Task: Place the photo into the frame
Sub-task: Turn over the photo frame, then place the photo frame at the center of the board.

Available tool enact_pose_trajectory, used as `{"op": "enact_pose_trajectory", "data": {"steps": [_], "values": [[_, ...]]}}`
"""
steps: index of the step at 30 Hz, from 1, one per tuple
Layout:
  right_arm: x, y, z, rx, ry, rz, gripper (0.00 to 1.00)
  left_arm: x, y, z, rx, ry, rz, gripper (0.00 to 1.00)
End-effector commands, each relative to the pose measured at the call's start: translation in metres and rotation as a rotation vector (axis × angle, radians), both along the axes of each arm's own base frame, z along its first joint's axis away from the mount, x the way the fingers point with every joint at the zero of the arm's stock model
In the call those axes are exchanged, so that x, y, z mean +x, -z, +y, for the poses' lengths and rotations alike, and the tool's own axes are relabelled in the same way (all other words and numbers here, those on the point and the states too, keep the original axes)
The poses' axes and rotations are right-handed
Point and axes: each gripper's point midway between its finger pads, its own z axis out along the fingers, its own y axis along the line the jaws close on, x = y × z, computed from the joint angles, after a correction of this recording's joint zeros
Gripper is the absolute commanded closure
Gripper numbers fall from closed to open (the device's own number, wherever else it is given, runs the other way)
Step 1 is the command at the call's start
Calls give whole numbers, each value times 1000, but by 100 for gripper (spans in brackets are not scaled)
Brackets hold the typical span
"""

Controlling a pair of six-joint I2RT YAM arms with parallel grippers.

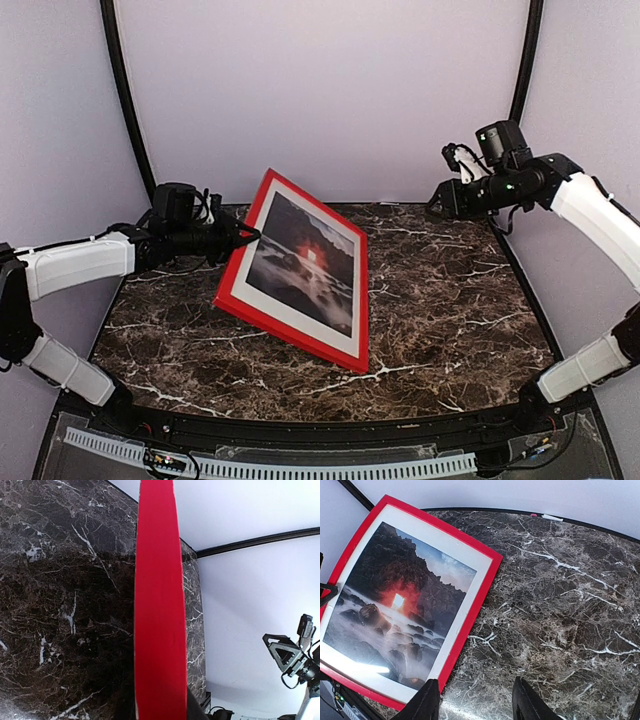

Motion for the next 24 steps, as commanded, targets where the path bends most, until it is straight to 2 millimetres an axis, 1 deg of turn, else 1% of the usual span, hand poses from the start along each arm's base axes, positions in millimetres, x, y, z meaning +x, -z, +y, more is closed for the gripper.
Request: {"op": "enact_pose_trajectory", "data": {"steps": [1,2,3,4,5,6,7,8,9,10,11,15,16,21,23,24], "values": [[10,12,7,19,-17,-1,49,6,-54,-4,-220,-43,-158,96],[11,16,8,22,-20,9,49,3,-42,-4,-221,-38,-130,93],[12,19,10,25,-25,17,49,4,-36,-6,-227,-33,-121,86],[13,23,11,26,-28,24,49,1,-27,-8,-227,-18,-102,81],[14,26,12,27,-30,31,49,0,-22,-11,-234,-4,-93,72],[15,28,13,28,-32,37,49,-1,-12,-11,-232,0,-79,67],[16,30,14,29,-34,43,49,-3,-7,-12,-234,7,-68,59],[16,32,15,30,-38,47,49,-5,1,-11,-230,9,-58,55],[17,33,16,31,-38,49,49,-6,4,-11,-225,13,-55,48],[17,35,17,31,-39,53,49,-9,13,-10,-215,12,-39,45],[18,36,17,32,-40,56,49,-10,16,-9,-208,15,-36,40],[20,42,20,34,-46,69,49,-20,41,-4,-160,18,5,30],[20,43,20,34,-47,74,49,-24,50,-3,-145,19,25,28],[20,49,22,38,-51,91,49,-37,84,1,-67,54,80,22],[19,53,22,37,-53,98,49,-42,102,4,-23,60,117,20],[19,54,22,38,-53,102,49,-43,107,6,-7,61,116,19]]}}
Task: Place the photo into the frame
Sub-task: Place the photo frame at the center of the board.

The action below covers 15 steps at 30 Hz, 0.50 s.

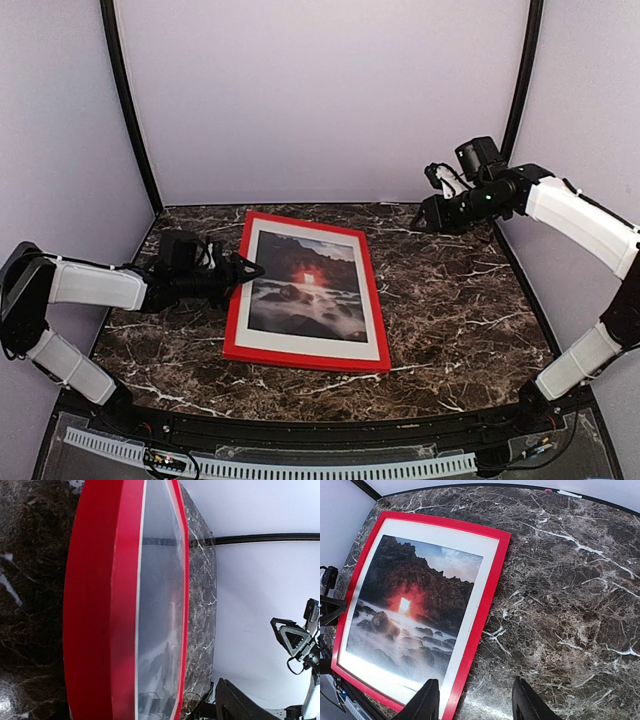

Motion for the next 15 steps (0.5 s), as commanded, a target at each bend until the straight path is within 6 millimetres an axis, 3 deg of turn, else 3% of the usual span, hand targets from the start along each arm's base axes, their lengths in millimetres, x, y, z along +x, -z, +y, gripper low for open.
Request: {"op": "enact_pose_trajectory", "data": {"steps": [1,7,15], "values": [[3,5,3,21,-4,1,49,-13,21,1,65,58,6,19],[1,14,2,17,-2,19,49,-19,50,13,179,63,38,17],[-5,25,-1,7,4,39,49,-18,71,36,395,70,42,14]]}}
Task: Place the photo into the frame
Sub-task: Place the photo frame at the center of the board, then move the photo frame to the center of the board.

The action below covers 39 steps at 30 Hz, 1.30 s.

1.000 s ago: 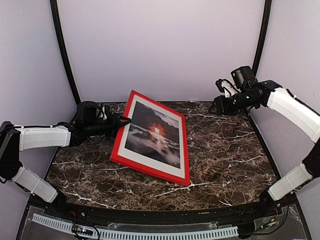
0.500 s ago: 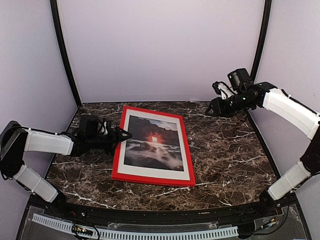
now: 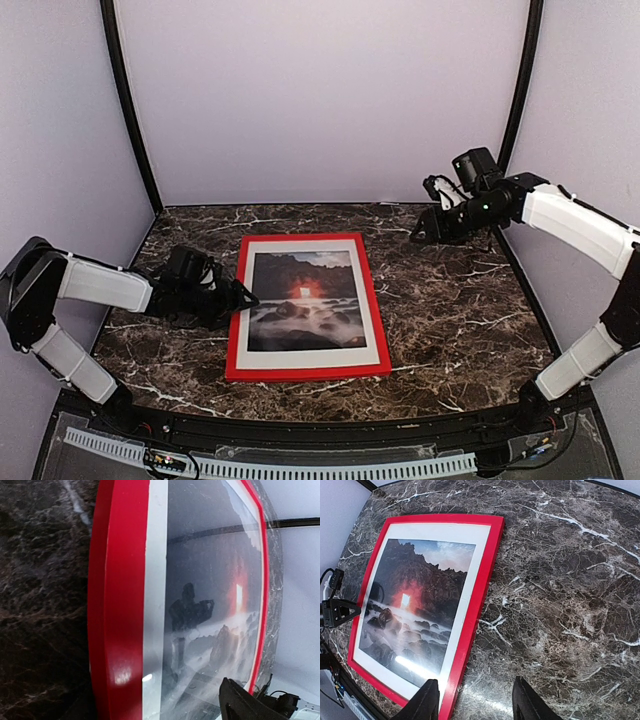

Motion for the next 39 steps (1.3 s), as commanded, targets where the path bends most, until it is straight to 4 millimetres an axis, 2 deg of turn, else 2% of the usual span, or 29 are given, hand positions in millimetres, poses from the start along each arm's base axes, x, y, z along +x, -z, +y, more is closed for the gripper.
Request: {"op": "enact_pose_trajectory", "data": {"steps": [1,6,10,18,27,30,35,39], "values": [[2,3,-2,11,12,-10,48,9,-2,13,152,30,-64,14],[-3,11,-8,-10,30,-1,48,12,-3,31,286,31,-91,12],[-10,28,-8,-2,37,32,45,18,-9,35,345,55,-113,11],[-30,59,5,33,28,85,37,33,-8,29,398,108,-113,10],[-35,63,7,32,33,90,35,43,9,17,401,153,-65,10],[-35,62,6,24,37,84,35,46,9,8,367,178,-74,9],[-32,59,-2,-1,72,62,32,47,3,-25,276,292,-106,10],[-29,58,-9,-30,101,46,30,50,-2,-46,281,366,-143,10]]}}
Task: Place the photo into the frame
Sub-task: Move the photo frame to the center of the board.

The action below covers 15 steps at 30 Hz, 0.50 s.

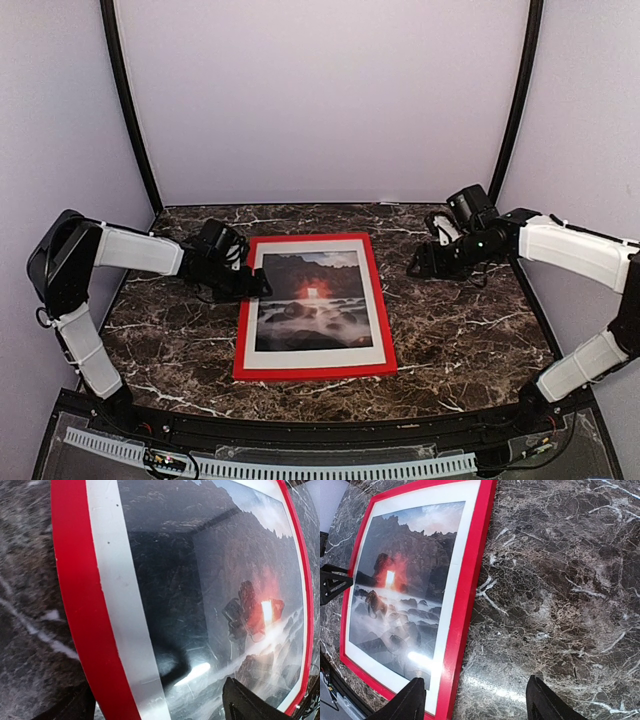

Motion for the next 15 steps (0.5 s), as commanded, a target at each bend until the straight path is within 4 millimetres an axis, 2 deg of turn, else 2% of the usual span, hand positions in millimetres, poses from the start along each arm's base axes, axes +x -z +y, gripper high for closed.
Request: {"op": "enact_pose_trajectory", "data": {"steps": [1,4,7,9,11,12,15], "values": [[6,-11,-8,-28,44,-56,29,-1,-13,-37,-36,148,-37,10],[7,-11,-15,-65,64,-65,24,8,-25,-30,20,138,-90,9],[9,-16,-25,-103,93,-91,17,21,-44,-6,145,84,-188,7],[12,-23,-34,-134,120,-121,11,27,-62,13,227,35,-263,6],[15,-30,-41,-157,142,-152,4,29,-94,31,273,-13,-361,2],[17,-33,-45,-168,152,-165,2,29,-102,37,291,-27,-387,1],[22,-42,-53,-193,171,-203,1,26,-137,62,358,-89,-500,1]]}}
